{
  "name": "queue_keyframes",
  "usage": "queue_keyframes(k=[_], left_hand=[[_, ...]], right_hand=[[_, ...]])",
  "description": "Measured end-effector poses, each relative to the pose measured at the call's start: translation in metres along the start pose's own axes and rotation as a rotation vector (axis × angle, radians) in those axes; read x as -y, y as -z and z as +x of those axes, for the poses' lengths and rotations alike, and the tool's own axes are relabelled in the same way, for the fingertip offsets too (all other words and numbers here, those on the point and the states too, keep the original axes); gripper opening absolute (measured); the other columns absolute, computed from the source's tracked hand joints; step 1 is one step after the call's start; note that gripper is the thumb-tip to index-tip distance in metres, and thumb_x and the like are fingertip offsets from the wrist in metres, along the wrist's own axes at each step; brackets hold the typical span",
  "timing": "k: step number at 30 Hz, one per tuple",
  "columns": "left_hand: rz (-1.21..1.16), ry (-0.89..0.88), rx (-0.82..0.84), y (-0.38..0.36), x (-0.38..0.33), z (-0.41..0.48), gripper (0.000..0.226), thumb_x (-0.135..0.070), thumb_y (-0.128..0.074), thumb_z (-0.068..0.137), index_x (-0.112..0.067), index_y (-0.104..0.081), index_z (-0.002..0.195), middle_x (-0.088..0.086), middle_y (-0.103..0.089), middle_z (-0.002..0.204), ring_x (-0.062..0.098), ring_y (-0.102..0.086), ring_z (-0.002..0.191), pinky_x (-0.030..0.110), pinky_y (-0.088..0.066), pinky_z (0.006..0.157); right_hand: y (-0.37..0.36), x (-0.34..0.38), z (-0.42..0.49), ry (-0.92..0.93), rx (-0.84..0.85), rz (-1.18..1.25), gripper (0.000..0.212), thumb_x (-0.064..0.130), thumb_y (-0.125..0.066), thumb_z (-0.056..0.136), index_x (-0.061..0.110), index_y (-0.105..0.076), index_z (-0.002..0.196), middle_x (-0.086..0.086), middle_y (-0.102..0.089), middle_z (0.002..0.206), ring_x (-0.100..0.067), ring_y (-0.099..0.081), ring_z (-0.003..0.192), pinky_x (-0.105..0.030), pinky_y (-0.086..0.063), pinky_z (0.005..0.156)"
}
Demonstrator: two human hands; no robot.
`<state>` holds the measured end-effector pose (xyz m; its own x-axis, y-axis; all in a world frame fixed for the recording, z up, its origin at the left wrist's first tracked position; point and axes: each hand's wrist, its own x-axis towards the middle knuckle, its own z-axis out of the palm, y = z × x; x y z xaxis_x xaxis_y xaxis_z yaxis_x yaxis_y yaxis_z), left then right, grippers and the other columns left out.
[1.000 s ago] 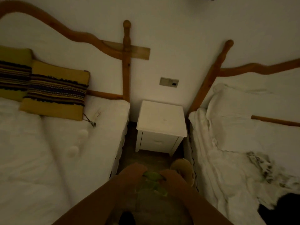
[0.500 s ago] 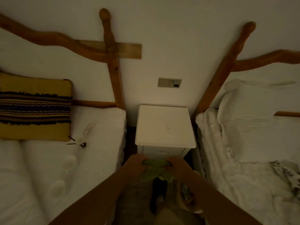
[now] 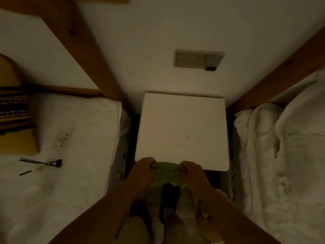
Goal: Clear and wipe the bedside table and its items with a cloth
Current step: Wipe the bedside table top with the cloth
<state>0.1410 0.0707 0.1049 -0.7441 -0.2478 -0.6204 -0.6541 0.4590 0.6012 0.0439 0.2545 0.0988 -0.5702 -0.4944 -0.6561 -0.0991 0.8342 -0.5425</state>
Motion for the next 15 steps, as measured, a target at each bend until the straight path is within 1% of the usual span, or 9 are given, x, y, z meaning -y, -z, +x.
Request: queue_keyframes(k=[2,3,4,6,7,9,10,12,15], left_hand=[[-0.021,0.060,-0.033,-0.004,0.013,0.034,0.012,-0.013,-0.058,0.091,-0.002,-0.058,0.088,0.006,-0.057,0.079,0.019,-0.057,0.078,0.030,-0.047,0.066],[-0.029,0.078,-0.041,-0.008,0.022,0.048,0.012,-0.013,-0.058,0.091,-0.002,-0.058,0.090,0.007,-0.057,0.083,0.019,-0.057,0.079,0.031,-0.048,0.067],[-0.033,0.078,-0.058,-0.012,0.032,0.062,0.011,-0.014,-0.058,0.092,-0.003,-0.057,0.091,0.007,-0.058,0.084,0.019,-0.057,0.080,0.029,-0.048,0.067],[-0.053,0.064,-0.097,-0.021,0.051,0.087,0.008,-0.015,-0.058,0.093,-0.008,-0.056,0.089,0.003,-0.058,0.083,0.016,-0.057,0.077,0.017,-0.045,0.059],[-0.066,0.055,-0.113,-0.028,0.062,0.100,0.008,-0.017,-0.058,0.093,-0.009,-0.056,0.090,0.001,-0.057,0.081,0.013,-0.056,0.074,0.012,-0.043,0.055],[-0.069,0.048,-0.130,-0.038,0.078,0.115,0.009,-0.021,-0.059,0.093,-0.011,-0.058,0.093,-0.003,-0.057,0.081,0.007,-0.054,0.071,0.010,-0.043,0.054],[-0.063,0.047,-0.132,-0.042,0.084,0.120,0.010,-0.023,-0.059,0.093,-0.013,-0.058,0.094,-0.004,-0.057,0.081,0.005,-0.053,0.071,0.011,-0.043,0.055],[-0.057,0.022,-0.149,-0.047,0.092,0.126,0.010,-0.026,-0.060,0.092,-0.016,-0.058,0.093,-0.006,-0.057,0.080,0.008,-0.055,0.073,0.014,-0.042,0.058],[0.006,-0.059,-0.199,-0.051,0.097,0.130,0.014,-0.030,-0.061,0.092,-0.021,-0.054,0.101,-0.011,-0.054,0.085,0.009,-0.054,0.078,0.025,-0.044,0.066]], right_hand=[[-0.008,-0.009,0.037,0.012,0.012,-0.026,0.023,0.025,-0.056,0.094,0.003,-0.061,0.090,-0.012,-0.060,0.090,-0.026,-0.058,0.087,-0.034,-0.043,0.072],[-0.014,-0.014,0.052,0.018,0.018,-0.054,0.023,0.028,-0.055,0.095,0.006,-0.062,0.094,-0.010,-0.059,0.094,-0.024,-0.056,0.091,-0.032,-0.042,0.076],[-0.020,-0.019,0.069,0.030,0.001,-0.082,0.024,0.030,-0.055,0.095,0.007,-0.061,0.098,-0.009,-0.058,0.097,-0.023,-0.055,0.094,-0.032,-0.042,0.079],[-0.031,-0.029,0.098,0.041,-0.066,-0.108,0.025,0.034,-0.054,0.095,0.010,-0.058,0.100,-0.006,-0.055,0.097,-0.022,-0.055,0.092,-0.034,-0.043,0.079],[-0.039,-0.036,0.111,0.040,-0.108,-0.111,0.024,0.036,-0.054,0.094,0.013,-0.056,0.098,-0.003,-0.054,0.093,-0.021,-0.055,0.088,-0.035,-0.044,0.075],[-0.051,-0.044,0.123,0.028,-0.175,-0.129,0.023,0.041,-0.054,0.092,0.018,-0.048,0.092,0.003,-0.050,0.085,-0.018,-0.053,0.077,-0.035,-0.044,0.065],[-0.057,-0.048,0.126,0.016,-0.195,-0.149,0.024,0.042,-0.054,0.092,0.020,-0.045,0.091,0.005,-0.048,0.083,-0.016,-0.052,0.073,-0.035,-0.044,0.061],[-0.066,-0.053,0.128,0.003,-0.228,-0.188,0.025,0.044,-0.054,0.091,0.021,-0.043,0.093,0.006,-0.047,0.084,-0.015,-0.050,0.073,-0.033,-0.042,0.058],[-0.069,-0.053,0.127,-0.009,-0.308,-0.205,0.031,0.044,-0.059,0.088,0.019,-0.046,0.102,0.003,-0.048,0.094,-0.017,-0.050,0.082,-0.033,-0.044,0.062]])
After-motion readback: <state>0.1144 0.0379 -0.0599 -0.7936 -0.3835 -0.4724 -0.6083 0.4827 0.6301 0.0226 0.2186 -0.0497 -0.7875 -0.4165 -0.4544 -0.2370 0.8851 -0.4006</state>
